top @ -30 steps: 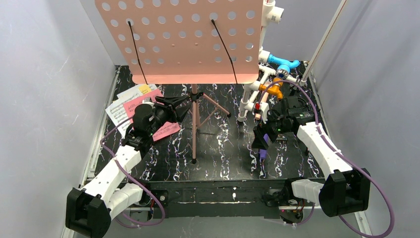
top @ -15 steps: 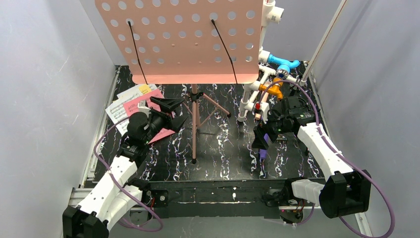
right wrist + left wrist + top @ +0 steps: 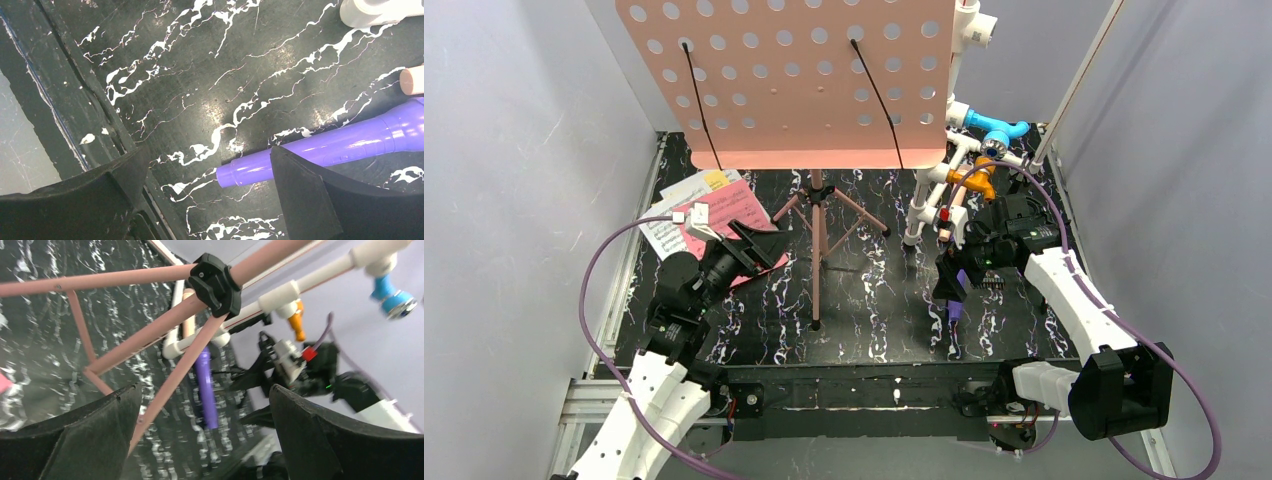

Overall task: Pack up the instrument practice props
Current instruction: Unscrew the knob on the music stand.

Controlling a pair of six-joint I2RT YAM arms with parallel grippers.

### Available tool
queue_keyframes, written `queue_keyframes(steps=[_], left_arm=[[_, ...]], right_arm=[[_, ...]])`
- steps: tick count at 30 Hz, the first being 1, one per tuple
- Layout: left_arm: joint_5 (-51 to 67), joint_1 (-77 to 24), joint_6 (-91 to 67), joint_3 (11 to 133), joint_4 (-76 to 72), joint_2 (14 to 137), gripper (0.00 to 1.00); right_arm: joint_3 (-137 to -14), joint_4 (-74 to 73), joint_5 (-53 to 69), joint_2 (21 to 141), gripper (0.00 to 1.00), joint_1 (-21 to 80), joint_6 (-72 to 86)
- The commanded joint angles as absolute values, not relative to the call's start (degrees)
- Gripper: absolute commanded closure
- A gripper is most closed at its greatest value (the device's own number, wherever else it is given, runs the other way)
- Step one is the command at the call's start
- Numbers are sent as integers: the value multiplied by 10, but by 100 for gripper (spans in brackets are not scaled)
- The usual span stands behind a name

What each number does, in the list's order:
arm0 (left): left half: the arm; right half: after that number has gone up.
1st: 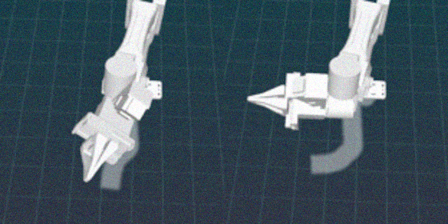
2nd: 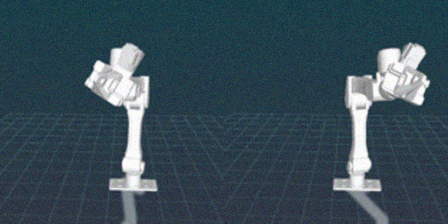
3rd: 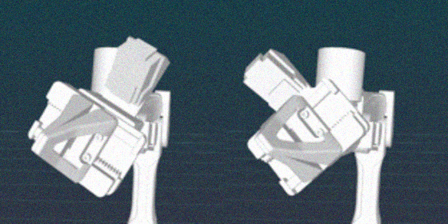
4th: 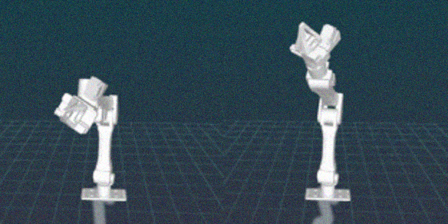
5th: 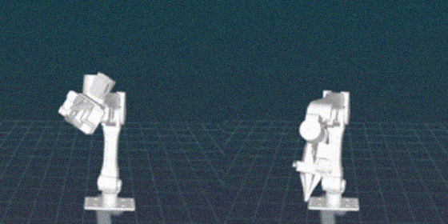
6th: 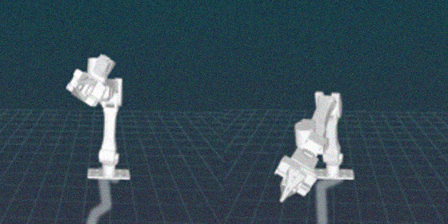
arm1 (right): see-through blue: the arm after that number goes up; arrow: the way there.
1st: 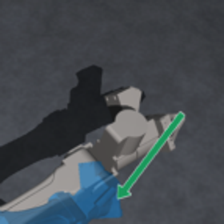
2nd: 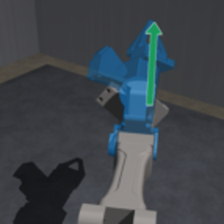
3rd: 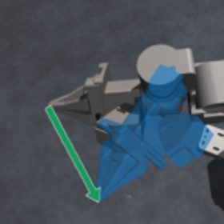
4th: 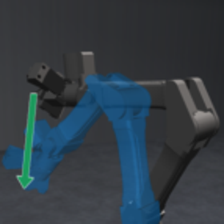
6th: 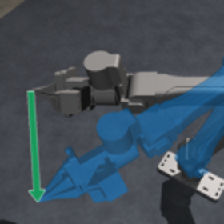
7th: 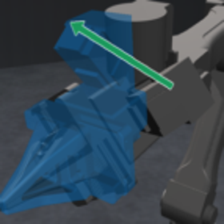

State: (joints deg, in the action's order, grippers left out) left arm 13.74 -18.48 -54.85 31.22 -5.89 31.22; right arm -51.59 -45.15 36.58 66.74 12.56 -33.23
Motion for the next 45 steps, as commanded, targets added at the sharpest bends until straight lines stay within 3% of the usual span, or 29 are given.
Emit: queue_keyframes(steps=[1,17,30,45], left_arm=[[183,-182,-322,315,-39,308,2],[228,-182,39,249,-187,303,2],[216,-183,32,247,-374,382,3],[291,-183,103,294,-447,480,25]], right_arm=[[-526,-448,369,660,0,129,-332],[-527,-447,367,664,0,129,-329],[-527,-448,366,664,0,129,-331],[-528,-447,367,667,0,129,-331]])
